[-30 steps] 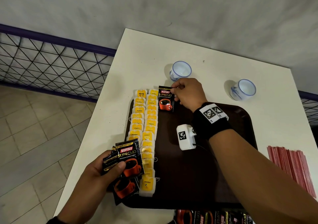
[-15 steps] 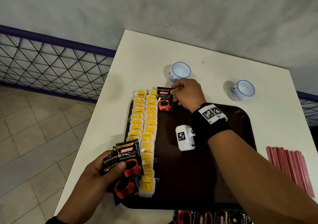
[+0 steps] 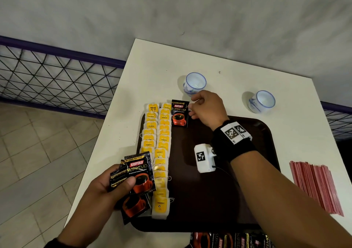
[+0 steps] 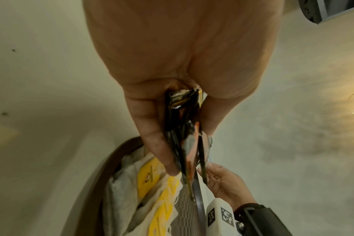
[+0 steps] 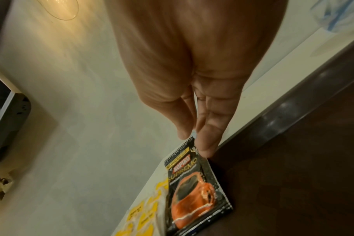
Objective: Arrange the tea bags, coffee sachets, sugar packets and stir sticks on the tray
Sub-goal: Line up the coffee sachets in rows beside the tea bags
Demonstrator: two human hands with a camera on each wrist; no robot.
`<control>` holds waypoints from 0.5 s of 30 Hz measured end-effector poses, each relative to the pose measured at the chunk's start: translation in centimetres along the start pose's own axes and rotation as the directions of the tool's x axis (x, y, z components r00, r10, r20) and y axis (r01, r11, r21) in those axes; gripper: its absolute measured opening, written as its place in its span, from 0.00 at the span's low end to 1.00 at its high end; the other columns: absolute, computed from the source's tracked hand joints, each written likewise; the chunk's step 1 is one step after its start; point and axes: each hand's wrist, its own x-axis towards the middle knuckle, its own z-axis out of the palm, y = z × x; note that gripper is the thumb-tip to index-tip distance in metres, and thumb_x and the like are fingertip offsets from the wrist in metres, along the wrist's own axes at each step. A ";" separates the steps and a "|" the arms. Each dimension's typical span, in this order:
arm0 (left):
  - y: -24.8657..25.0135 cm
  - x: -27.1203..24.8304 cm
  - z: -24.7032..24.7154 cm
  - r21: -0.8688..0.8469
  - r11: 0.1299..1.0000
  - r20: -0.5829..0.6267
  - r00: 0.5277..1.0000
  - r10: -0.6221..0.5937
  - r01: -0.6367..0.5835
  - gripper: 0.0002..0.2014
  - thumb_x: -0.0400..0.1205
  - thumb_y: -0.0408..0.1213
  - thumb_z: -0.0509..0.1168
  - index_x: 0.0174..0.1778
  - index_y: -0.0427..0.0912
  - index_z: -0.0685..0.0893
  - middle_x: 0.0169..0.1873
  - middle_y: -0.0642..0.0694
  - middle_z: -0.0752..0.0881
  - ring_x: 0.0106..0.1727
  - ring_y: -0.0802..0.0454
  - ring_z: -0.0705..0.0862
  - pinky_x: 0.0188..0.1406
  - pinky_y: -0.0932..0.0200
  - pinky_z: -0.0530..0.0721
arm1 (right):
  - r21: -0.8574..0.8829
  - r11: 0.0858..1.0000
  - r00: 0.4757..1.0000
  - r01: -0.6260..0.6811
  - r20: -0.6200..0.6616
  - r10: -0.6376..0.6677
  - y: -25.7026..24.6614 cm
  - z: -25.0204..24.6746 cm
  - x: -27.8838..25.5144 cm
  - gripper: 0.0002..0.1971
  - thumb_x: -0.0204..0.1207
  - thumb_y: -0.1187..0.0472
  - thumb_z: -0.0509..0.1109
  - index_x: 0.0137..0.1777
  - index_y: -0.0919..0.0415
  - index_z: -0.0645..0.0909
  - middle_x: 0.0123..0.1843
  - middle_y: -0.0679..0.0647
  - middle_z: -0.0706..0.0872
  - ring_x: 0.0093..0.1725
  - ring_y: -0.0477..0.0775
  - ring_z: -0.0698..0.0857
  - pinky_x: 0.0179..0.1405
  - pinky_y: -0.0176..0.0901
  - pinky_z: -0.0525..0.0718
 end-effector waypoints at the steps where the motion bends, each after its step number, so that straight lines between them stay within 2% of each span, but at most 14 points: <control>1: 0.2 -0.1 0.1 -0.011 1.000 0.014 1.000 0.013 -0.013 0.19 0.69 0.55 0.81 0.54 0.60 0.90 0.52 0.44 0.94 0.52 0.41 0.93 0.47 0.42 0.91 | 0.008 1.000 1.000 0.010 -0.005 -0.010 0.0 -0.2 -0.4 0.07 0.79 0.71 0.68 0.54 0.64 0.82 0.38 0.55 0.89 0.39 0.61 0.92 0.37 0.47 0.92; 2: 0.3 0.0 0.1 -0.011 0.999 0.026 0.999 0.031 -0.031 0.25 0.64 0.60 0.83 0.56 0.59 0.90 0.52 0.44 0.94 0.52 0.41 0.93 0.45 0.44 0.92 | 0.020 1.000 1.000 0.021 -0.008 -0.021 -0.1 -0.4 -0.9 0.07 0.79 0.71 0.67 0.53 0.63 0.82 0.38 0.53 0.88 0.39 0.59 0.92 0.36 0.45 0.92; 3: 0.7 0.1 0.3 -0.016 0.999 0.027 0.999 0.044 -0.043 0.28 0.62 0.60 0.84 0.57 0.57 0.90 0.52 0.44 0.94 0.52 0.41 0.93 0.42 0.48 0.92 | 0.042 0.998 0.999 0.037 -0.006 -0.037 -0.2 -0.5 -1.6 0.06 0.79 0.71 0.67 0.52 0.62 0.82 0.37 0.51 0.87 0.39 0.58 0.92 0.34 0.44 0.91; 4: 1.0 0.3 0.6 -0.017 0.998 0.027 0.998 0.058 -0.058 0.23 0.67 0.53 0.83 0.57 0.54 0.90 0.51 0.43 0.94 0.51 0.41 0.94 0.38 0.53 0.92 | 0.071 0.996 0.999 0.052 0.005 -0.052 -0.3 -0.6 -2.4 0.05 0.80 0.71 0.68 0.50 0.61 0.83 0.36 0.51 0.87 0.38 0.58 0.92 0.31 0.44 0.89; 6: 1.9 0.8 1.3 -0.014 0.996 0.027 0.996 0.084 -0.084 0.13 0.79 0.37 0.74 0.60 0.49 0.88 0.50 0.43 0.94 0.49 0.43 0.94 0.34 0.58 0.90 | 0.152 0.987 0.995 0.055 0.079 -0.067 -0.7 -0.5 -4.5 0.02 0.79 0.69 0.73 0.48 0.62 0.84 0.36 0.55 0.87 0.34 0.57 0.90 0.26 0.43 0.84; 8: 2.5 1.6 1.9 0.028 0.994 0.040 0.994 0.104 -0.105 0.12 0.83 0.32 0.69 0.61 0.47 0.87 0.49 0.44 0.94 0.48 0.44 0.94 0.34 0.57 0.90 | 0.230 0.973 0.973 0.002 0.225 -0.055 -1.0 -0.3 -6.9 0.01 0.79 0.67 0.75 0.48 0.64 0.86 0.37 0.57 0.88 0.33 0.54 0.88 0.22 0.40 0.80; 10: 3.1 2.4 2.6 0.047 0.990 0.045 0.991 0.128 -0.130 0.12 0.83 0.33 0.69 0.60 0.47 0.87 0.48 0.45 0.94 0.47 0.46 0.94 0.34 0.59 0.88 | 0.256 0.965 0.926 -0.058 0.375 -0.043 -1.0 -0.1 -9.0 0.05 0.77 0.64 0.77 0.49 0.64 0.86 0.39 0.55 0.90 0.34 0.54 0.88 0.21 0.38 0.77; 12: 3.4 3.0 3.3 0.043 0.987 0.054 0.987 0.151 -0.154 0.12 0.81 0.35 0.72 0.60 0.48 0.88 0.49 0.45 0.94 0.50 0.44 0.93 0.39 0.54 0.88 | 0.273 0.958 0.892 -0.083 0.450 -0.051 -0.6 0.1 -10.4 0.08 0.75 0.65 0.78 0.51 0.67 0.85 0.37 0.56 0.89 0.33 0.54 0.87 0.20 0.37 0.74; 15: 3.7 3.4 4.2 0.052 0.986 0.079 0.985 0.151 -0.156 0.16 0.78 0.42 0.77 0.62 0.52 0.88 0.54 0.44 0.93 0.57 0.42 0.92 0.54 0.38 0.89 | 0.302 0.950 0.887 -0.085 0.458 -0.066 0.0 0.3 -11.2 0.04 0.75 0.70 0.78 0.45 0.66 0.84 0.31 0.58 0.86 0.28 0.52 0.83 0.17 0.36 0.71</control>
